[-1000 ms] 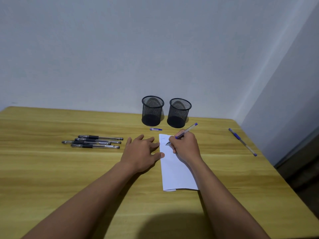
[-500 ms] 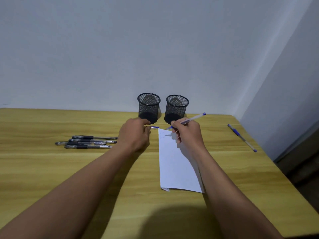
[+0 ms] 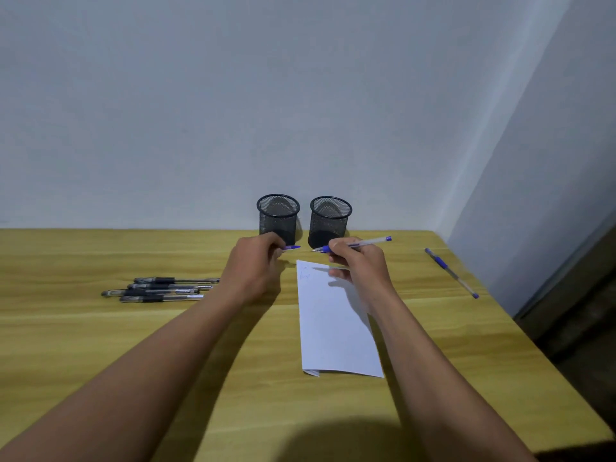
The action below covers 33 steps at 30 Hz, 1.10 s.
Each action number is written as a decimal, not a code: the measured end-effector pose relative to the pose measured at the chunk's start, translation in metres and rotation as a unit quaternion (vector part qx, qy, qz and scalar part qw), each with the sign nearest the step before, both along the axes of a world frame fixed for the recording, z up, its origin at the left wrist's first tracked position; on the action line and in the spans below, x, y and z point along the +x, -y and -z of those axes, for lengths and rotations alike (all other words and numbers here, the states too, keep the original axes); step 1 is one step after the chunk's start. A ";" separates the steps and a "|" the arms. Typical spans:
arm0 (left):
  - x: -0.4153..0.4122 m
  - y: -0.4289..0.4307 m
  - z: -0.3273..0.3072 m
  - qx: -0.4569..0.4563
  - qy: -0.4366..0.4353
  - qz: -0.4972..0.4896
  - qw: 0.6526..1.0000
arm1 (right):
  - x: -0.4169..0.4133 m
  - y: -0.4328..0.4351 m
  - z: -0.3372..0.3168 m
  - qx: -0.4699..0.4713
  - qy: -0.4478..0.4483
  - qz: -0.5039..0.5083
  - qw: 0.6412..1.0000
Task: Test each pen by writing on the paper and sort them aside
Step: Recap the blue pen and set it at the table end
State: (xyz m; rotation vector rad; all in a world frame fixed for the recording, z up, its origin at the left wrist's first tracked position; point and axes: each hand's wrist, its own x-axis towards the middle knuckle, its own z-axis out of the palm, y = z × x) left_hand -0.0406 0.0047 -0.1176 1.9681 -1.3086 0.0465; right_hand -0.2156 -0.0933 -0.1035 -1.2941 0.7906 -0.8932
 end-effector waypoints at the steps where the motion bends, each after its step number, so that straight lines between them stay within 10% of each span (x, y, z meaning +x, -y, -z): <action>1: -0.003 -0.003 -0.006 -0.017 -0.014 0.010 1.000 | 0.000 -0.003 -0.004 0.007 0.013 -0.002 1.000; 12: -0.032 -0.021 -0.050 -0.114 -0.171 0.098 0.974 | -0.013 -0.029 -0.042 0.017 0.065 -0.032 0.997; 19: -0.055 -0.024 -0.069 -0.167 -0.431 0.145 0.875 | -0.027 -0.033 -0.055 0.056 0.109 -0.037 0.992; 33: -0.065 -0.005 -0.072 -0.131 -0.440 0.144 0.877 | -0.072 -0.017 -0.058 0.049 0.067 -0.006 0.997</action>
